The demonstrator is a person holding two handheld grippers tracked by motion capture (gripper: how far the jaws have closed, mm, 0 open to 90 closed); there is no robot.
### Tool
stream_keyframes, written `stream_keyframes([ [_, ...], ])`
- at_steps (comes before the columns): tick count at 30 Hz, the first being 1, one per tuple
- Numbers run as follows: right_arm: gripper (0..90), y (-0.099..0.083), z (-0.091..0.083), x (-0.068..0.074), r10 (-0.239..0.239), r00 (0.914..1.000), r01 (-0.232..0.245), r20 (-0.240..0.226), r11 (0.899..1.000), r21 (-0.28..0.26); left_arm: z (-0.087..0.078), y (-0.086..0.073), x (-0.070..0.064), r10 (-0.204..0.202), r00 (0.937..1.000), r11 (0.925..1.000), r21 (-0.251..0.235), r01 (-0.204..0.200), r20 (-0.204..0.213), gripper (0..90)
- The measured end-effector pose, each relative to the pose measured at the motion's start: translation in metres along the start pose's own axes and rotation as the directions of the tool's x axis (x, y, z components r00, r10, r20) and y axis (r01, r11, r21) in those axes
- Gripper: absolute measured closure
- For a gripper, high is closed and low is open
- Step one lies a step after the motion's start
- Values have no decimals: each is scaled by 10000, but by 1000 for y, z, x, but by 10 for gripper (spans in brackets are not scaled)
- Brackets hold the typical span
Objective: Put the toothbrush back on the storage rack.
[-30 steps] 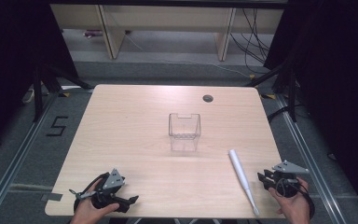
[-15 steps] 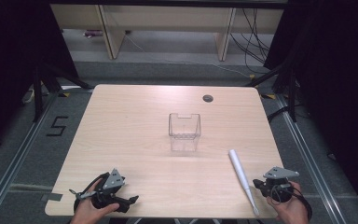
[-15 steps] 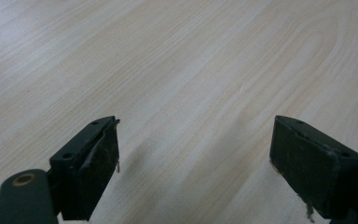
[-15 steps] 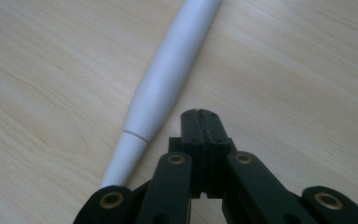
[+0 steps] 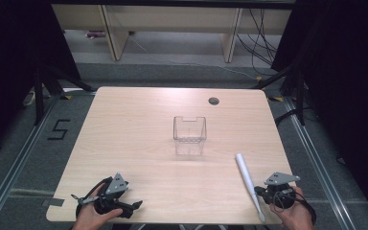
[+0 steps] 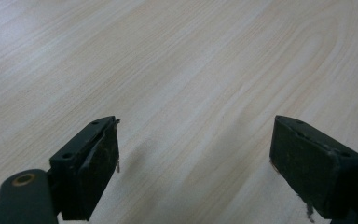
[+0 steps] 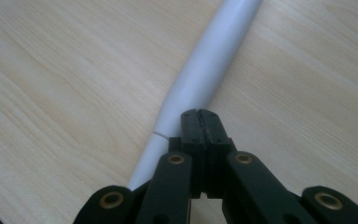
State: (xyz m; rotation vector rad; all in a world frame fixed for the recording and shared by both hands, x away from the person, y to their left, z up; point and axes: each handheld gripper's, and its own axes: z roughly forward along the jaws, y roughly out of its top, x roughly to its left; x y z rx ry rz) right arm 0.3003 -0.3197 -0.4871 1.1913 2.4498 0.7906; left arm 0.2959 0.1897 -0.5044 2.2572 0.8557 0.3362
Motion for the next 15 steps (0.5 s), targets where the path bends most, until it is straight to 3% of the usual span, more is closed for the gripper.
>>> stream_keyframes([
  [6,900,2,2,4,-217,9998,218,-37,9998,25,0,0,0,16,10000,10000,33,-16,-6,149],
  [7,900,2,3,7,-32,9999,32,-104,10000,45,0,0,0,22,10000,10000,38,-22,-5,149],
  [10,900,6,6,10,-497,9987,494,-101,9986,-201,0,0,0,-1,10000,10000,4,1,5,150],
  [12,899,8,5,12,-501,9986,501,-170,9987,-5,0,0,0,3,10000,10000,3,-3,1,149],
  [13,899,9,5,11,-724,9970,723,-286,9974,-25,0,0,0,-2,10000,10000,2,2,9,149],
  [15,897,10,7,15,-690,9974,687,-220,9975,-163,0,0,0,20,10000,10000,45,-20,13,150],
])
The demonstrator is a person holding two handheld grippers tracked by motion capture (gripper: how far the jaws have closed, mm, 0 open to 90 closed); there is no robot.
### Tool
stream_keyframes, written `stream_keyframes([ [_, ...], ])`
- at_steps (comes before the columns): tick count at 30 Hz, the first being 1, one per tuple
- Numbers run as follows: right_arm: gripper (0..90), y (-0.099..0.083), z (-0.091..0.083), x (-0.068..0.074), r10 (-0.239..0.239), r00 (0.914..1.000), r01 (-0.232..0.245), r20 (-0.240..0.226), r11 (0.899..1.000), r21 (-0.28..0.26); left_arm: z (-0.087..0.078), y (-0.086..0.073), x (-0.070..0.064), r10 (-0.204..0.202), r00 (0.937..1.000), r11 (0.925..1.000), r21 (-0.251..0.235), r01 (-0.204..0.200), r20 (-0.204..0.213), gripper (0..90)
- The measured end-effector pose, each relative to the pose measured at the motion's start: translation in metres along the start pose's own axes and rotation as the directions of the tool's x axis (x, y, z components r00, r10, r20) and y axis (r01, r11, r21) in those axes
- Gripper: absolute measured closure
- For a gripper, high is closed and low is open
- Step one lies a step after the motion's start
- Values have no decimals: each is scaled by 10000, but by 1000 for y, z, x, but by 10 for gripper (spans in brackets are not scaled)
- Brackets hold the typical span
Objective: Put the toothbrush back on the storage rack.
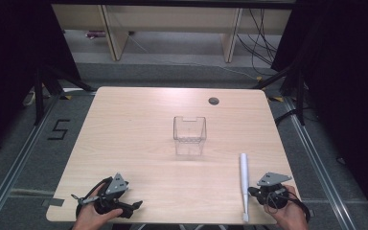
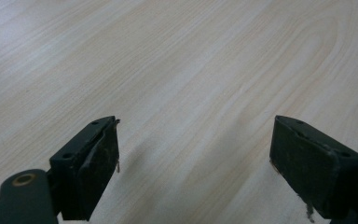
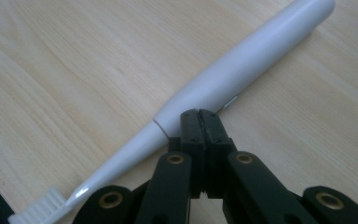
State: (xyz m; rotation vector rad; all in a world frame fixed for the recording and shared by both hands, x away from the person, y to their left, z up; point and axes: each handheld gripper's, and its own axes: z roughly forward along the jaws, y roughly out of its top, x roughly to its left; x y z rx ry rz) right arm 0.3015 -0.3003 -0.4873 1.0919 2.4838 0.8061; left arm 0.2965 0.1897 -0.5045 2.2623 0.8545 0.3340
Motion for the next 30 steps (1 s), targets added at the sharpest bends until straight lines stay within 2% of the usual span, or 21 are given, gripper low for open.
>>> stream_keyframes([
  [1,897,3,1,1,-149,9999,149,-22,9999,65,0,1,1,120,9999,9999,98,-120,19,150],
  [4,896,5,3,5,88,9999,-85,-144,9997,230,0,1,1,130,9999,9999,-3,-130,27,150],
  [5,894,8,5,5,-157,9998,160,-141,9997,169,0,0,0,146,9999,9999,16,-146,19,149],
  [6,894,8,5,5,-157,9998,160,-141,9997,169,0,0,0,146,9999,9999,16,-146,19,150],
  [8,894,12,7,9,37,9997,-33,-238,9999,157,0,0,0,107,9999,9999,-45,-107,47,150],
  [9,894,12,7,7,-281,9993,288,-243,9993,248,0,0,0,126,9999,9999,-8,-126,30,150],
  [11,893,14,10,9,-325,9992,328,-225,9994,123,0,0,0,89,10000,10000,15,-89,31,150],
  [14,890,18,12,10,-553,9979,564,-343,9980,302,0,0,0,130,9999,9999,6,-130,8,149],
  [16,889,19,14,12,-519,9981,527,-327,9983,243,0,0,0,123,9999,9999,8,-123,8,150],
  [17,889,22,17,13,-631,9973,645,-364,9972,390,0,0,-1,111,9999,9999,-26,-110,124,150],
  [19,887,24,18,13,-663,9971,682,-375,9964,511,0,0,-1,89,9999,10000,-44,-89,61,150],
  [23,886,28,23,14,-687,9971,699,-335,9969,364,0,1,-1,123,9999,9999,3,-123,47,149],
  [26,886,31,24,15,-680,9971,695,-343,9965,463,0,1,-1,142,9999,9999,3,-142,46,150],
  [27,886,33,25,14,-865,9956,883,-359,9947,520,0,1,-1,152,9999,9999,1,-152,44,150],
  [30,884,38,29,15,-805,9960,824,-389,9954,481,0,1,-1,125,9999,9999,-9,-125,47,150],
])
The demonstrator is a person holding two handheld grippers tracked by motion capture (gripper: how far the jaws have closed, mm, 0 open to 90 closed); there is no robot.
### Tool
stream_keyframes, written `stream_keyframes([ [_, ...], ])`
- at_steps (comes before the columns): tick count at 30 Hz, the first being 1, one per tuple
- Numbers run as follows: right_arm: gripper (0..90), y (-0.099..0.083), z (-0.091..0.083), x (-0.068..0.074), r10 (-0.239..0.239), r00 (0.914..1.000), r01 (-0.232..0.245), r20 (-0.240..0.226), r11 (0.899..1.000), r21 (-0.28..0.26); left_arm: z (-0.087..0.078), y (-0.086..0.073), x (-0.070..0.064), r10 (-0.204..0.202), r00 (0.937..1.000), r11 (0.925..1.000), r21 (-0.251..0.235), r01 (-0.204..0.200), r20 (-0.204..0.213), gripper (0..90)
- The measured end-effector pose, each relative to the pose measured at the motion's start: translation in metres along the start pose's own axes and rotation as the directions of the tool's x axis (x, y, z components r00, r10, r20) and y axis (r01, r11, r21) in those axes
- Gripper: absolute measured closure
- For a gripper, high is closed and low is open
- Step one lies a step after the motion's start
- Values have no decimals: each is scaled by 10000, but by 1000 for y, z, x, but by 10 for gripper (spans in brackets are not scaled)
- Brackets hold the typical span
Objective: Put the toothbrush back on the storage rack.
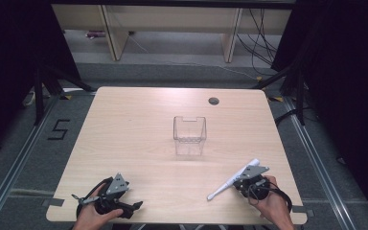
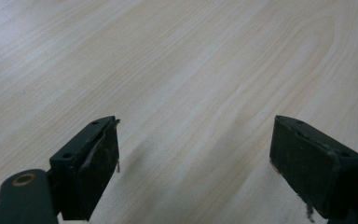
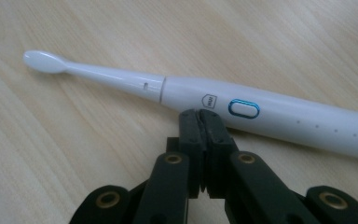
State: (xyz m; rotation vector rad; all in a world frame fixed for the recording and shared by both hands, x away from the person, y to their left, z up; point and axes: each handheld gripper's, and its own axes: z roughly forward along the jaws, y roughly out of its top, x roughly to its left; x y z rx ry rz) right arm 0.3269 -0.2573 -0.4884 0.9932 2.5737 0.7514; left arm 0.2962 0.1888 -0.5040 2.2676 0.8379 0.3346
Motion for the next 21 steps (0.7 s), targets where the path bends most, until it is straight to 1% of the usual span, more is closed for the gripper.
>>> stream_keyframes([
  [1,883,2,2,0,-44,10000,45,73,10000,-36,0,0,0,6,10000,10000,-3,-6,-2,150],
  [2,881,4,2,0,-138,9999,138,-22,9999,78,0,0,0,-10,10000,10000,-33,10,13,150],
  [3,878,7,5,1,-128,9999,128,5,9999,82,0,0,0,-5,10000,10000,-34,5,15,150],
  [4,878,7,5,1,-128,9999,128,5,9999,82,0,0,0,-5,10000,10000,-34,5,19,150],
  [5,877,11,7,1,-229,9997,229,16,9997,85,0,0,0,5,10000,10000,8,-5,52,150],
  [7,877,13,9,2,-210,9998,210,-43,9997,115,0,0,0,19,10000,10000,27,-19,55,150],
  [8,876,15,10,2,-270,9996,269,100,9996,48,0,0,0,-92,9999,9999,56,92,91,150],
  [9,875,19,12,2,-372,9993,372,45,9993,54,0,0,0,27,10000,10000,28,-27,68,150],
  [10,875,19,12,2,-372,9993,372,45,9993,54,0,0,0,27,10000,10000,28,-27,68,150],
  [11,873,24,15,1,-647,9979,648,-96,9978,147,0,0,0,19,10000,10000,-31,-19,59,150],
  [12,870,26,16,2,-564,9984,564,-45,9982,199,0,0,0,13,10000,10000,-48,-13,36,150],
  [16,867,31,20,3,-599,9982,600,-84,9980,180,0,0,0,62,10000,10000,-19,-62,30,150],
  [17,867,34,23,3,-616,9981,616,6,9981,96,0,0,0,63,10000,10000,-22,-63,39,150],
  [18,867,35,23,2,-754,9971,752,71,9969,219,0,0,0,60,10000,10000,-30,-60,43,150],
  [19,866,36,24,2,-786,9967,783,218,9968,138,0,0,0,57,10000,10000,-28,-57,41,150],
  [20,866,36,24,2,-786,9967,783,218,9968,138,0,0,0,57,10000,10000,-28,-57,41,149],
  [21,866,38,25,2,-723,9974,723,54,9974,80,0,0,-1,56,10000,10000,-32,-56,43,149],
])
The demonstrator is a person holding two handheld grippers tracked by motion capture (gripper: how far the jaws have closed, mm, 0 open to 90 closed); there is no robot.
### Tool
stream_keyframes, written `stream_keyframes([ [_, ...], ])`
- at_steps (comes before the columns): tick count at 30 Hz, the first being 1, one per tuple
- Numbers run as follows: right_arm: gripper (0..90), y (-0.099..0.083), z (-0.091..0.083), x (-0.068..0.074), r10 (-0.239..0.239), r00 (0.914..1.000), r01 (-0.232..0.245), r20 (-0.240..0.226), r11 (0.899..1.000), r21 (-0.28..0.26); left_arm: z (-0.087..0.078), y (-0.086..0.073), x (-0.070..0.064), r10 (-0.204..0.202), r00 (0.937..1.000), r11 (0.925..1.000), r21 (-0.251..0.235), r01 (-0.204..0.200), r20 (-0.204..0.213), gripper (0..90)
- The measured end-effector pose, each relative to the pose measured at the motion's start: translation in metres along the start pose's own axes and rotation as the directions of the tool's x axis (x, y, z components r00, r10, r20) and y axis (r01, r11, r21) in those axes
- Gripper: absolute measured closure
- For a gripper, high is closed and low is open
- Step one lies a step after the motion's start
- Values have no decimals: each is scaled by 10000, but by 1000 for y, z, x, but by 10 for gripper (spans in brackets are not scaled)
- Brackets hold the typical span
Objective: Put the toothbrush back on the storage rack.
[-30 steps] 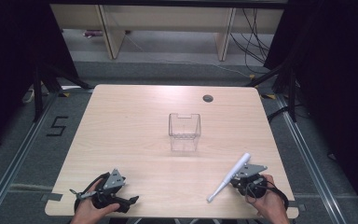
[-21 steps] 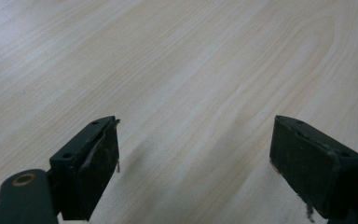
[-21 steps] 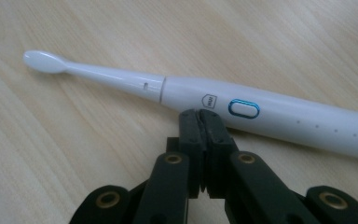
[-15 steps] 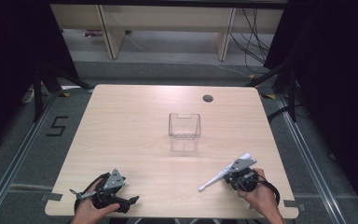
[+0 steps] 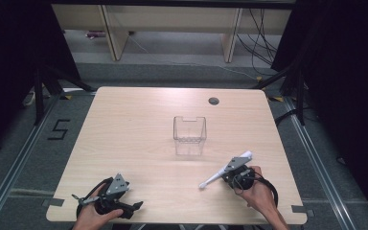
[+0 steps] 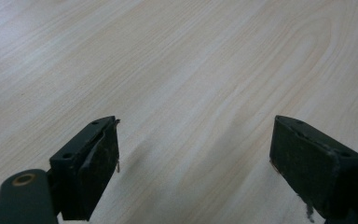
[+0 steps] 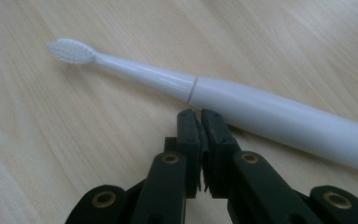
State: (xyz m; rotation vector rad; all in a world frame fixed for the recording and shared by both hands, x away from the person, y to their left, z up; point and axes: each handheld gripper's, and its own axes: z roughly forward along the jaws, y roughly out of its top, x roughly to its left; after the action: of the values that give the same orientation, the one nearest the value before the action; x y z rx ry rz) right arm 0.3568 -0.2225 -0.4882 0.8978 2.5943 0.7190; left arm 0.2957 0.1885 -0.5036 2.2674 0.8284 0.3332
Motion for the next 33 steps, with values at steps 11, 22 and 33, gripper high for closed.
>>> stream_keyframes([
  [11,861,16,10,-2,-143,9998,147,-134,9995,273,0,0,-1,-36,10000,10000,-45,36,13,150],
  [22,851,29,18,-6,-71,10000,73,-68,9995,321,0,0,-1,-30,10000,10000,-46,30,34,150],
  [33,776,36,8,-14,-393,9989,395,-272,9992,63,0,0,-1,-28,10000,10000,-40,28,31,150],
])
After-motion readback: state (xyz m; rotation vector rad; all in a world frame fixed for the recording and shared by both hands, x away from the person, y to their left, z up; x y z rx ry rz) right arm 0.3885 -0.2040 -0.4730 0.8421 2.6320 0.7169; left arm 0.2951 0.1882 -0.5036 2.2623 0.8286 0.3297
